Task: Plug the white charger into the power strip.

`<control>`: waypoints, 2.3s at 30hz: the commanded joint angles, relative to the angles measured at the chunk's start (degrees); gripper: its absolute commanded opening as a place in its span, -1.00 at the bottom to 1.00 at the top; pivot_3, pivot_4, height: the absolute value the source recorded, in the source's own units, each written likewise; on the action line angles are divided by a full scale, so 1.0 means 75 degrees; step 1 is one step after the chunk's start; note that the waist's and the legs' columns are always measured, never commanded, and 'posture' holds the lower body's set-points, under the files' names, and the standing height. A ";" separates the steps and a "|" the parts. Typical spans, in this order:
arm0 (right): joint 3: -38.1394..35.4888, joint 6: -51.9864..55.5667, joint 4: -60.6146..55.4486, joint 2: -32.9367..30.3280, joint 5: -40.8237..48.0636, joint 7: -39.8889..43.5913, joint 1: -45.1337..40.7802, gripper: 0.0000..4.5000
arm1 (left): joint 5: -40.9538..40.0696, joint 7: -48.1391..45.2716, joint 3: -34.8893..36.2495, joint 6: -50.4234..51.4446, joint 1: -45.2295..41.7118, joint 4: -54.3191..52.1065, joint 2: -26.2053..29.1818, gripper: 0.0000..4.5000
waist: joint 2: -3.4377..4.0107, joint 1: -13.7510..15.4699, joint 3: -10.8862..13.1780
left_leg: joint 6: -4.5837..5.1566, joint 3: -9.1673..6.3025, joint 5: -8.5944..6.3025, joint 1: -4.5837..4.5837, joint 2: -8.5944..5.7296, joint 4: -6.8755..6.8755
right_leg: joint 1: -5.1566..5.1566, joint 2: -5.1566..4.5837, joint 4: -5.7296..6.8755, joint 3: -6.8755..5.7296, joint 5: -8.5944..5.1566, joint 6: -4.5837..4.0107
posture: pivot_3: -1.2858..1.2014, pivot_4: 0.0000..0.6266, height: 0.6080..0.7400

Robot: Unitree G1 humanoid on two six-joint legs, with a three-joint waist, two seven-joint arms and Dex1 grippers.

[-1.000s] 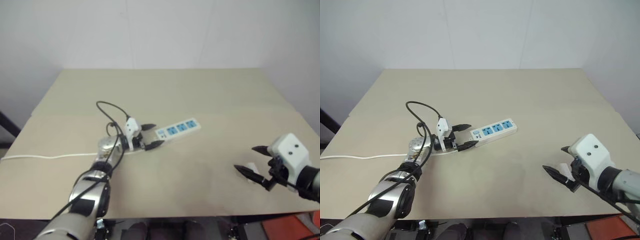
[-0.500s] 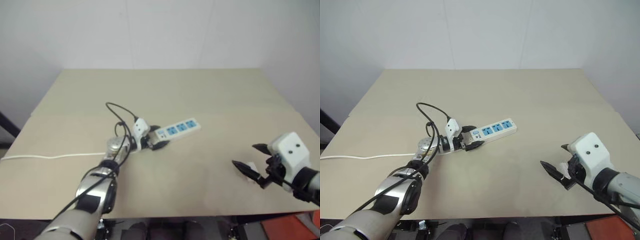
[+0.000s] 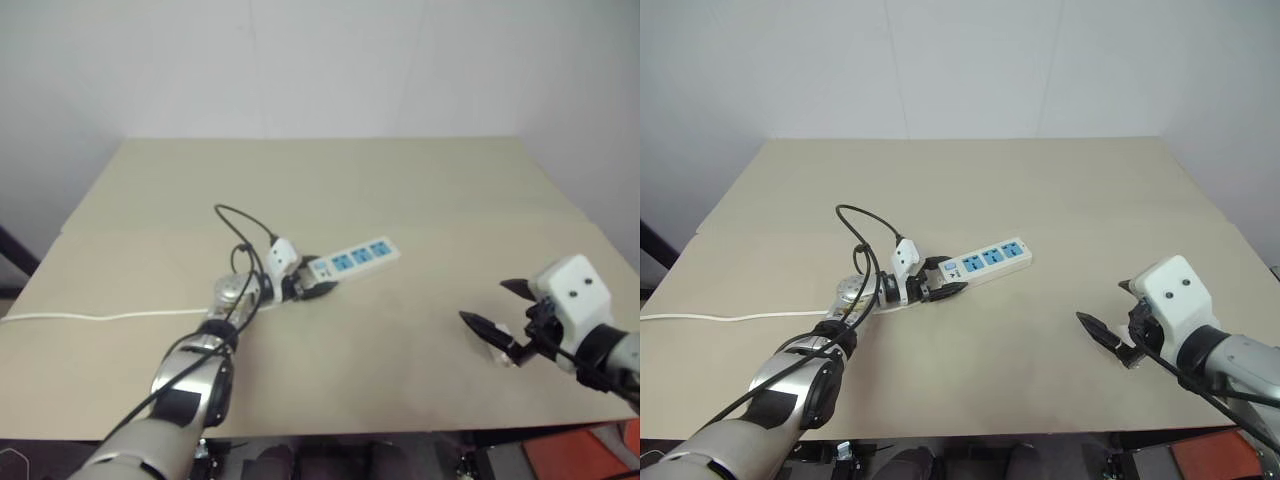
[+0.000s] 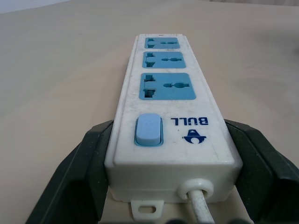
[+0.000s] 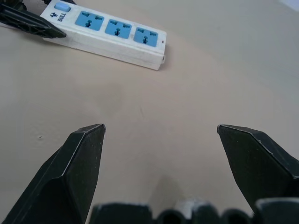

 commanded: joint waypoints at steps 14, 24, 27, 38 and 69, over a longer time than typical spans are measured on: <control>0.2415 0.4241 0.2770 -0.1796 0.0958 0.0001 -0.4607 1.00 | -0.0526 -0.3671 -0.0049 -0.0024 0.0311 -0.0926 0.0455 0.45 | -0.0002 -0.0108 0.0002 | 0.0006 0.0005 -0.0003 -0.0029 0.0007 0.0016 | -0.0020 -0.0002 -0.0004 0.0000 0.0008 -0.0011 | 0.03 -0.52 1.00; 0.5170 0.4578 0.4972 -0.2468 0.1359 -0.0218 -0.6216 1.00 | -0.0682 -0.3896 -0.0170 0.0006 0.0844 -0.1602 0.0417 0.45 | 0.0004 -0.0041 -0.0001 | -0.0051 0.0008 0.0030 -0.0173 -0.0005 0.0078 | -0.0155 -0.0015 0.0062 -0.0006 0.0016 -0.0001 | 0.03 -0.52 1.00; 0.5493 0.4578 0.5349 -0.2635 0.1511 -0.0150 -0.6494 1.00 | -0.0742 -0.3881 -0.0208 0.0091 0.1019 -0.1770 0.0434 0.45 | 0.0004 -0.0042 -0.0001 | -0.0044 0.0011 0.0027 -0.0175 -0.0007 0.0085 | -0.0151 -0.0015 0.0048 -0.0002 0.0017 -0.0001 | 0.03 -0.52 1.00; 0.5800 0.4578 0.6766 -0.2707 0.2333 -0.0723 -0.6642 1.00 | -0.0653 -0.3588 -0.0299 0.0059 0.1111 -0.1787 0.0569 0.45 | 0.0008 -0.0037 -0.0004 | -0.0013 0.0013 0.0008 -0.0151 -0.0003 0.0083 | -0.0135 -0.0012 0.0022 -0.0001 0.0020 -0.0006 | 0.03 -0.52 1.00; 0.6436 0.4578 0.7512 -0.1976 0.2235 -0.1062 -0.6833 -0.18 | -0.0606 -0.3400 -0.0479 0.0177 0.1141 -0.1894 0.0611 0.45 | 0.0017 -0.0043 -0.0010 | -0.0009 0.0016 0.0006 -0.0137 -0.0004 0.0089 | -0.0125 -0.0012 0.0041 0.0003 0.0022 -0.0006 | 0.03 -0.52 1.00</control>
